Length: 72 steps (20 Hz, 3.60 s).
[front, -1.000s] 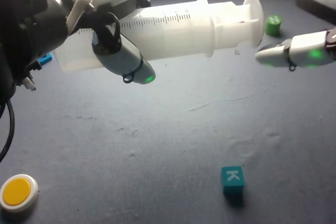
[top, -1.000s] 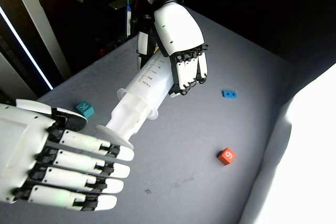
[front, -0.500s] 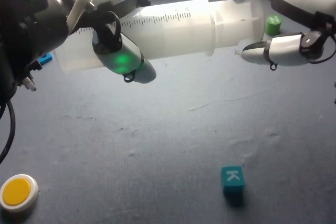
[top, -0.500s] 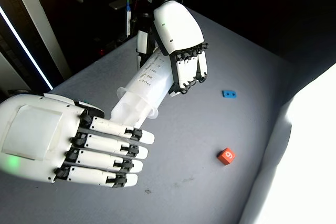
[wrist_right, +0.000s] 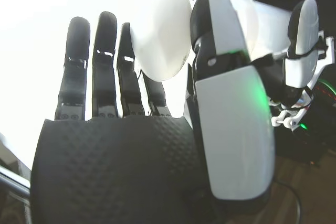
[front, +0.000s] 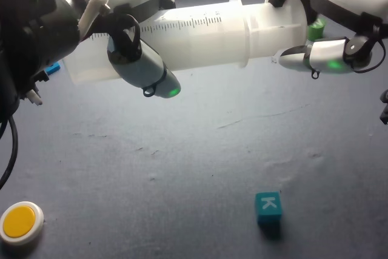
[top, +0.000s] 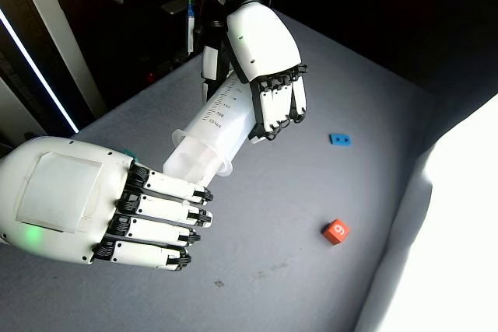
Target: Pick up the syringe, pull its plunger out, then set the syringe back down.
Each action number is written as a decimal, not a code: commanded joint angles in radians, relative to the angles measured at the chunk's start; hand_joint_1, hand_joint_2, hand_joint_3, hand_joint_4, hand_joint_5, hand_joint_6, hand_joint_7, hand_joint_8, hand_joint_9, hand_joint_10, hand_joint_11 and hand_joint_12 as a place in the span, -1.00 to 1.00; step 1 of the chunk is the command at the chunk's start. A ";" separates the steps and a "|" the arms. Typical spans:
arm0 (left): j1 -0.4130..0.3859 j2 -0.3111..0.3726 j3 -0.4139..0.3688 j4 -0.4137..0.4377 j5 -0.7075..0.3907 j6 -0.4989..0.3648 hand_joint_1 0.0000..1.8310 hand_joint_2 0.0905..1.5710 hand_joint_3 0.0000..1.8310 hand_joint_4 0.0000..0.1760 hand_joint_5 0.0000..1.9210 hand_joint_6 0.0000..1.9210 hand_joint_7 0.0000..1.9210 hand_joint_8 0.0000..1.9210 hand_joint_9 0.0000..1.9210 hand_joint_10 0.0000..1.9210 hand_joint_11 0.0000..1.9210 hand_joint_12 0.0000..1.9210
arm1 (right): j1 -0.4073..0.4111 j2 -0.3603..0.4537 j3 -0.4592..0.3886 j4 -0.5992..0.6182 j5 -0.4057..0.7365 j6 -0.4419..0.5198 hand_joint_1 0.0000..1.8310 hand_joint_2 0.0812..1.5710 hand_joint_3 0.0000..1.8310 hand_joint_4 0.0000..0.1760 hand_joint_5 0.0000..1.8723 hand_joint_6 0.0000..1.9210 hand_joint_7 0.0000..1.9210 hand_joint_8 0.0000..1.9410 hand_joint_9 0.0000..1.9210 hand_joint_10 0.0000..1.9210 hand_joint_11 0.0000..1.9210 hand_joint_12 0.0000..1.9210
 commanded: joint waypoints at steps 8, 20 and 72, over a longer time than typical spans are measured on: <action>-0.021 0.007 0.004 0.059 -0.001 -0.014 0.27 0.55 -1.00 -1.00 -0.26 0.33 -0.15 0.45 -0.33 0.13 -0.64 0.57 | -0.010 0.035 0.000 -0.024 0.066 -0.017 0.44 0.60 -1.00 -1.00 -0.26 0.46 -0.35 0.54 -0.33 0.67 -0.55 0.61; -0.026 0.007 -0.002 0.059 -0.008 -0.014 0.26 0.56 -1.00 -1.00 -0.29 0.39 -0.16 0.42 -0.32 0.08 -0.64 0.53 | 0.010 0.185 -0.022 -0.003 0.039 -0.022 0.44 0.60 -1.00 -1.00 -0.24 0.44 -0.33 0.51 -0.36 0.69 -0.60 0.63; -0.026 0.010 -0.007 0.068 -0.013 -0.013 0.25 0.57 -1.00 -1.00 -0.28 0.39 -0.18 0.46 -0.34 0.17 -0.64 0.54 | 0.040 0.348 -0.091 -0.023 -0.026 0.000 -0.51 -0.10 -1.00 -1.00 -1.00 -1.00 -1.00 -1.00 -1.00 -1.00 -1.00 -0.99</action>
